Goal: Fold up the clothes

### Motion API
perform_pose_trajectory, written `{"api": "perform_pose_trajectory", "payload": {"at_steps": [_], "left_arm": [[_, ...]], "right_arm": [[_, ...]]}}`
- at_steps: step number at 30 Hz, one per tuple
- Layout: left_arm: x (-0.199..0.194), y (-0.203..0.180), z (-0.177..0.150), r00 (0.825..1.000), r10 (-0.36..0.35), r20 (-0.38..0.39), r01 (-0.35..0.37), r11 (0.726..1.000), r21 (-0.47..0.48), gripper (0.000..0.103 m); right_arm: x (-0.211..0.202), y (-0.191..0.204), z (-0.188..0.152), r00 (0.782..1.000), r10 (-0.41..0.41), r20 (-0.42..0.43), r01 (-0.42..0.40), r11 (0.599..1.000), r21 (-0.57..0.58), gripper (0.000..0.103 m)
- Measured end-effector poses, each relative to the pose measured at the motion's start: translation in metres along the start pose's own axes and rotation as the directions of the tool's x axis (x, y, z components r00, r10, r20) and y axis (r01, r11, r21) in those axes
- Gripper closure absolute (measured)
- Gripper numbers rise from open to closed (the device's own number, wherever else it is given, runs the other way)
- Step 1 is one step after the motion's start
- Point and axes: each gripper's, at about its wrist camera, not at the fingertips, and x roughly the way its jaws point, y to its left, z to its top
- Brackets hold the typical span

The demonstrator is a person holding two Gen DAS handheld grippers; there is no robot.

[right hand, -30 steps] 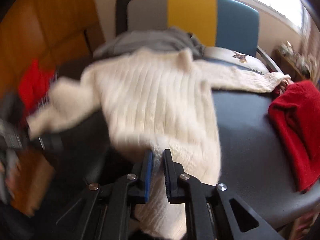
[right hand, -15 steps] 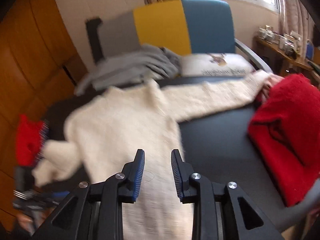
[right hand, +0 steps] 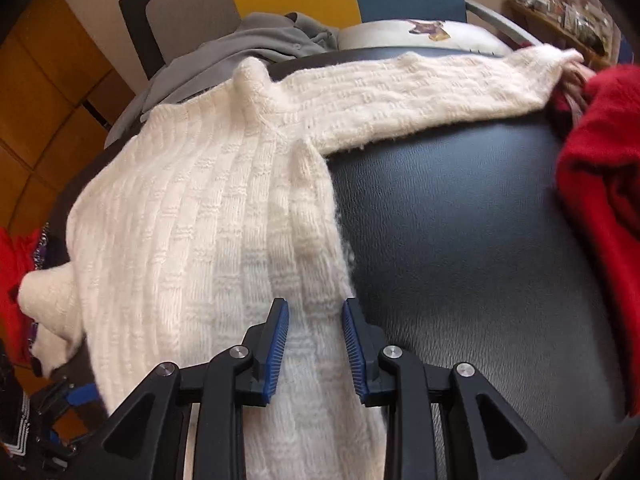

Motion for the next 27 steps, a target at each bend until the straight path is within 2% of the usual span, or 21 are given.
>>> {"api": "perform_pose_trajectory", "payload": {"at_steps": [3,5,7,9,13,14,16,20,22,24,27], "left_arm": [[0.011,-0.013,0.006,0.998,0.060,0.007,-0.060,0.995,0.086,0.041],[0.017,-0.021,0.007,0.995,0.100,0.011,-0.101,0.985,0.141,0.044],[0.024,-0.027,0.008,0.997,0.071,-0.021,-0.067,0.986,0.155,0.091],[0.025,-0.028,0.008,0.998,0.065,-0.018,-0.062,0.989,0.131,0.092],[0.013,-0.024,0.004,1.000,0.031,0.004,-0.032,0.994,0.101,0.095],[0.008,-0.022,0.002,0.999,0.031,0.011,-0.032,0.994,0.102,0.102],[-0.003,-0.015,-0.002,0.999,0.038,0.024,-0.040,0.995,0.095,0.103],[-0.031,0.011,-0.012,0.997,0.060,0.046,-0.061,0.998,0.020,0.103],[-0.038,0.021,-0.018,0.997,0.076,0.035,-0.076,0.997,-0.003,0.103],[-0.037,0.020,-0.022,0.998,0.055,0.018,-0.055,0.998,-0.005,0.103],[-0.025,0.003,-0.019,0.999,0.047,-0.014,-0.046,0.998,0.051,0.102]], "right_arm": [[0.007,-0.001,0.005,1.000,-0.004,-0.022,0.004,1.000,-0.014,0.068],[0.010,-0.002,0.007,1.000,0.008,-0.021,-0.008,1.000,-0.030,0.066],[0.011,0.000,0.007,1.000,0.014,-0.011,-0.015,0.998,-0.064,0.065],[0.013,0.002,0.007,1.000,0.007,-0.004,-0.008,0.995,-0.101,0.065],[0.010,0.006,0.004,0.999,-0.038,0.018,0.040,0.989,-0.145,0.085],[0.010,0.006,0.004,0.998,-0.051,0.024,0.054,0.987,-0.150,0.087],[0.009,0.002,0.005,0.996,-0.081,0.037,0.085,0.986,-0.140,0.092],[0.006,-0.011,0.009,0.990,-0.131,0.055,0.136,0.986,-0.100,0.092],[0.005,-0.015,0.009,0.991,-0.125,0.049,0.129,0.988,-0.085,0.092],[0.005,-0.018,0.008,0.994,-0.101,0.037,0.103,0.992,-0.071,0.092],[0.006,-0.023,0.007,0.997,-0.069,0.034,0.070,0.997,-0.033,0.091]]}}
